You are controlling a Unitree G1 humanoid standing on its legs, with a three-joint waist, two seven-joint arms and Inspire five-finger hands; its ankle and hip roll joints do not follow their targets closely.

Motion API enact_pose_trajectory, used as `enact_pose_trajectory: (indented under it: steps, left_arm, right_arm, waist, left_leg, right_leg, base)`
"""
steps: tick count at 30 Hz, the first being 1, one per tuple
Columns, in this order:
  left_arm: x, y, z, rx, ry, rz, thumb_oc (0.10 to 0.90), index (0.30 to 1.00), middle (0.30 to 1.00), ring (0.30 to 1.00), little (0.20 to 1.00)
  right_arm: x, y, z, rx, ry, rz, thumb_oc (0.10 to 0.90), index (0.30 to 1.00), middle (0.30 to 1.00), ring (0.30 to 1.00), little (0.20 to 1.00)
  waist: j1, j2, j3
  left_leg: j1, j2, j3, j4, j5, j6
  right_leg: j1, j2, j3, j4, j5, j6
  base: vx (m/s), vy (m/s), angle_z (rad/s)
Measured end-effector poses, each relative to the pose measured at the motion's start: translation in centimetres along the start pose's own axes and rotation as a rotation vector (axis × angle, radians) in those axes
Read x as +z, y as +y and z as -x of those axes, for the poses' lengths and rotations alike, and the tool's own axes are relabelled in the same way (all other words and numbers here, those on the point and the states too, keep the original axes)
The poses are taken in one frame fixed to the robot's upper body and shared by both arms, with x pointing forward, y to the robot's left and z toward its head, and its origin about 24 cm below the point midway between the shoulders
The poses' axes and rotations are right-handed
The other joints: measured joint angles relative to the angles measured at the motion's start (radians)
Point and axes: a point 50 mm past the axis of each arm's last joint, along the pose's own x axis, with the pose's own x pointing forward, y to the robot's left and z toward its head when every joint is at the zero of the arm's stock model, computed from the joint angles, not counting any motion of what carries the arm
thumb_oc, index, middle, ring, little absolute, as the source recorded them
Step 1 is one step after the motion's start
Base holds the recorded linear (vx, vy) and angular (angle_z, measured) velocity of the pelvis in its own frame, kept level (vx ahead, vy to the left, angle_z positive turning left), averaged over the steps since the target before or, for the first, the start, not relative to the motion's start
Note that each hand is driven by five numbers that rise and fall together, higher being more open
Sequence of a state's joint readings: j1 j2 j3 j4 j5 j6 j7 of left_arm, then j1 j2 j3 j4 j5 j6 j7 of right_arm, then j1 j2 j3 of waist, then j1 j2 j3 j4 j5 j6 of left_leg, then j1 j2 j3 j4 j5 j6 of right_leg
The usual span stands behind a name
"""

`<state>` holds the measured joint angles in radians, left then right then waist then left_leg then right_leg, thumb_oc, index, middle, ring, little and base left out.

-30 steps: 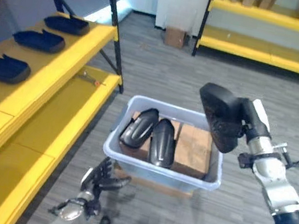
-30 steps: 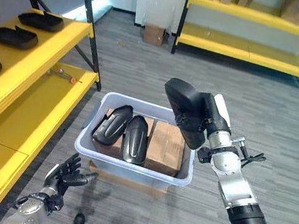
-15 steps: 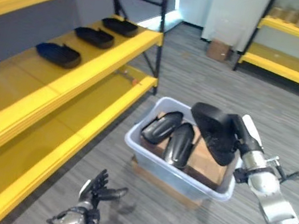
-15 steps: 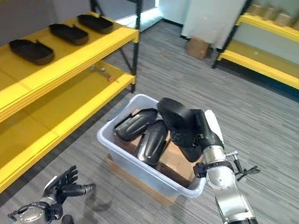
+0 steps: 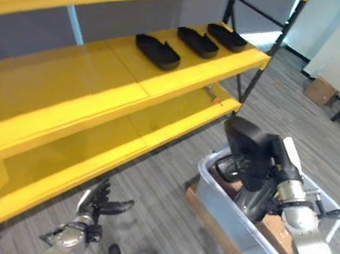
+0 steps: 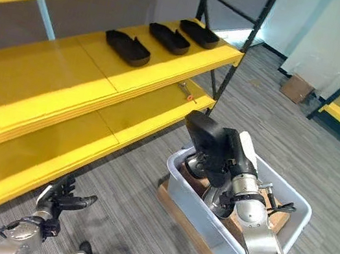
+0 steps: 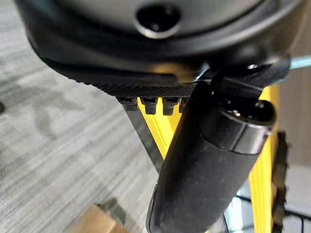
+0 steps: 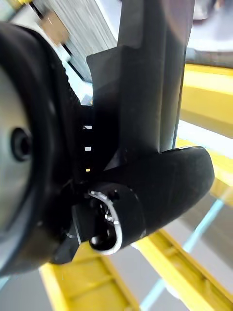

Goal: Move parts from the plastic box to the shelf.

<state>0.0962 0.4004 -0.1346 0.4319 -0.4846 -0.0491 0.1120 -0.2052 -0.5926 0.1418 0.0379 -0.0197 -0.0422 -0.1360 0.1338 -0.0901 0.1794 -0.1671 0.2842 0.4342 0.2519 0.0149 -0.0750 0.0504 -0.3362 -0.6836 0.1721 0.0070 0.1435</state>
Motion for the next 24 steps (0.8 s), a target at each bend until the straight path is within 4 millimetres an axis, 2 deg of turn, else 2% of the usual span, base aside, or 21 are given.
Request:
enact_pose_trajectory:
  steps: [1,5,6,8,10,11,12,13,14,15,16,18,19,20,21,22,23,24]
  left_arm:
    - [0.2,-0.1,0.0,-0.005,-0.01,0.002,0.9,1.0,1.0,1.0,1.0]
    - [0.6,-0.1,0.0,-0.005,-0.024,-0.001,0.9,1.0,1.0,1.0,1.0]
    - [0.8,0.0,0.0,0.0,-0.033,-0.003,0.9,1.0,1.0,1.0,1.0]
    - [0.8,0.0,0.0,-0.001,-0.033,-0.003,0.9,1.0,1.0,1.0,1.0]
    - [0.7,-0.1,0.1,-0.004,-0.031,-0.004,0.9,1.0,1.0,1.0,1.0]
    - [0.8,0.1,0.1,0.007,-0.035,-0.017,0.9,1.0,1.0,1.0,1.0]
    - [0.8,0.1,-0.1,0.01,-0.035,-0.018,0.9,1.0,1.0,1.0,1.0]
    - [0.7,0.3,0.0,0.019,-0.031,-0.028,0.9,1.0,1.0,1.0,1.0]
    - [1.0,0.5,-0.1,0.025,-0.039,-0.033,0.9,1.0,1.0,1.0,1.0]
    - [1.3,0.7,-0.1,0.036,-0.049,-0.035,0.9,1.0,1.0,1.0,1.0]
    - [1.3,0.7,-0.1,0.04,-0.049,-0.037,0.9,1.0,1.0,1.0,1.0]
    - [1.2,0.4,-0.1,0.033,-0.046,-0.036,0.9,1.0,1.0,1.0,1.0]
    - [1.2,0.0,-0.2,0.025,-0.048,-0.026,0.9,1.0,1.0,1.0,1.0]
    - [1.2,-0.5,-0.3,0.011,-0.051,-0.02,0.9,1.0,1.0,1.0,1.0]
    - [1.5,-1.6,-0.6,-0.015,-0.062,0.001,0.9,1.0,1.0,1.0,1.0]
    - [2.2,-2.0,-1.1,-0.026,-0.083,-0.003,0.9,1.0,1.0,1.0,1.0]
    - [3.6,-1.9,-1.6,-0.037,-0.125,-0.03,0.9,1.0,1.0,1.0,1.0]
    - [4.8,-1.6,-1.8,-0.058,-0.171,-0.073,0.9,1.0,1.0,1.0,1.0]
  right_arm:
    - [0.3,0.4,-0.2,0.008,-0.013,-0.001,0.4,0.3,0.3,0.3,0.3]
    - [1.8,1.8,-1.4,0.027,-0.062,-0.036,0.4,0.3,0.3,0.3,0.3]
    - [2.6,2.3,-1.9,0.042,-0.091,-0.044,0.4,0.3,0.3,0.3,0.3]
    - [3.1,2.8,-2.1,0.05,-0.107,-0.061,0.4,0.3,0.3,0.3,0.3]
    - [3.1,3.0,-2.1,0.056,-0.104,-0.062,0.4,0.3,0.3,0.3,0.3]
    - [3.1,3.1,-2.1,0.062,-0.106,-0.06,0.4,0.3,0.3,0.3,0.3]
    - [3.0,3.0,-2.0,0.062,-0.1,-0.058,0.4,0.3,0.3,0.3,0.3]
    - [2.7,3.2,-1.7,0.065,-0.089,-0.061,0.4,0.3,0.3,0.3,0.3]
    - [2.5,3.4,-1.6,0.075,-0.081,-0.058,0.4,0.3,0.3,0.3,0.3]
    - [2.4,3.5,-1.5,0.089,-0.076,-0.056,0.4,0.3,0.3,0.3,0.3]
    - [2.4,3.6,-1.5,0.096,-0.076,-0.055,0.4,0.3,0.3,0.3,0.3]
    - [2.6,3.7,-1.4,0.124,-0.089,-0.043,0.4,0.3,0.3,0.3,0.3]
    - [2.8,3.4,-1.2,0.124,-0.102,-0.036,0.4,0.3,0.3,0.3,0.3]
    - [2.8,3.1,-0.8,0.125,-0.106,-0.021,0.4,0.3,0.3,0.3,0.3]
    - [2.7,2.3,-0.5,0.12,-0.109,0.012,0.4,0.3,0.3,0.3,0.3]
    - [2.5,1.8,-0.5,0.101,-0.104,0.015,0.4,0.3,0.3,0.3,0.3]
    - [2.4,1.7,-0.5,0.084,-0.097,0.001,0.4,0.3,0.3,0.3,0.3]
    - [2.0,1.5,-0.4,0.071,-0.079,-0.007,0.4,0.3,0.3,0.3,0.3]
  waist:
    - [0.021,-0.015,0.0]
    - [0.036,-0.028,0.005]
    - [0.04,-0.039,0.011]
    - [0.038,-0.042,0.013]
    - [0.025,-0.045,0.016]
    - [0.027,-0.05,0.023]
    - [0.006,-0.04,0.031]
    - [-0.026,-0.033,0.034]
    - [-0.028,-0.032,0.039]
    - [-0.011,-0.034,0.046]
    - [-0.006,-0.033,0.049]
    - [-0.005,0.001,0.073]
    - [-0.022,0.037,0.098]
    - [-0.035,0.061,0.113]
    - [-0.067,0.102,0.135]
    - [-0.077,0.097,0.165]
    - [-0.095,0.02,0.195]
    - [-0.122,-0.032,0.204]
  left_leg:
    - [-0.024,-0.019,-0.006,0.015,-0.011,0.012]
    - [-0.076,-0.045,-0.033,0.07,-0.05,0.033]
    - [-0.093,-0.072,-0.041,0.082,-0.062,0.046]
    - [-0.111,-0.104,-0.053,0.095,-0.083,0.066]
    - [-0.113,-0.151,-0.059,0.1,-0.112,0.101]
    - [-0.111,-0.191,-0.062,0.101,-0.123,0.121]
    - [-0.11,-0.218,-0.075,0.109,-0.141,0.147]
    - [-0.106,-0.243,-0.103,0.096,-0.15,0.176]
    - [-0.1,-0.255,-0.112,0.081,-0.148,0.195]
    - [-0.085,-0.269,-0.112,0.062,-0.141,0.21]
    - [-0.072,-0.282,-0.118,0.046,-0.139,0.216]
    - [-0.008,-0.311,-0.133,-0.024,-0.12,0.232]
    - [0.033,-0.321,-0.148,-0.076,-0.096,0.236]
    - [0.062,-0.335,-0.172,-0.116,-0.081,0.221]
    - [0.083,-0.352,-0.212,-0.153,-0.071,0.137]
    - [0.05,-0.352,-0.248,-0.095,-0.081,-0.097]
    - [-0.04,-0.397,-0.262,0.041,-0.015,-0.102]
    - [-0.108,-0.38,-0.224,0.139,-0.086,0.133]
  right_leg:
    - [0.0,-0.012,-0.01,-0.015,0.014,0.002]
    - [0.008,-0.036,-0.016,-0.027,0.031,0.008]
    - [0.008,-0.059,-0.016,-0.028,0.047,0.006]
    - [0.007,-0.091,-0.01,-0.009,0.079,0.006]
    - [-0.008,-0.163,0.018,0.063,0.112,-0.002]
    - [-0.019,-0.192,0.055,0.098,0.156,-0.013]
    - [-0.059,-0.225,0.179,0.179,0.224,-0.002]
    - [-0.098,-0.243,0.266,0.26,0.267,0.007]
    - [-0.144,-0.239,0.314,0.346,0.254,0.047]
    - [-0.195,-0.223,0.321,0.433,0.226,0.066]
    - [-0.217,-0.205,0.324,0.468,0.194,0.067]
    - [-0.252,-0.109,0.357,0.502,0.042,0.023]
    - [-0.266,-0.035,0.383,0.465,-0.035,-0.005]
    - [-0.28,-0.007,0.369,0.413,-0.063,-0.031]
    - [-0.313,0.042,0.354,0.243,-0.046,-0.067]
    - [-0.311,0.067,0.389,0.082,-0.009,-0.099]
    - [-0.317,0.002,0.429,-0.014,0.069,-0.098]
    - [-0.326,-0.069,0.461,-0.068,0.151,-0.068]
  base:
    - [0.13,0.229,0.39]
    - [0.09,0.197,0.33]
    - [0.15,0.327,0.49]
    - [0.13,0.284,0.48]
    - [0.14,0.304,0.48]
    - [0.19,0.382,0.59]
    - [0.15,0.262,0.87]
    - [0.16,0.211,0.92]
    - [0.1,0.114,0.55]
    - [0.09,0.072,0.13]
    - [0.09,0.042,0.05]
    - [0.14,0.015,0.14]
    - [0.13,-0.089,0.27]
    - [0.11,-0.216,0.71]
    - [0.14,-0.244,0.91]
    - [0.15,-0.241,1.22]
    - [0.12,-0.119,1.46]
    - [0.11,-0.108,1.32]
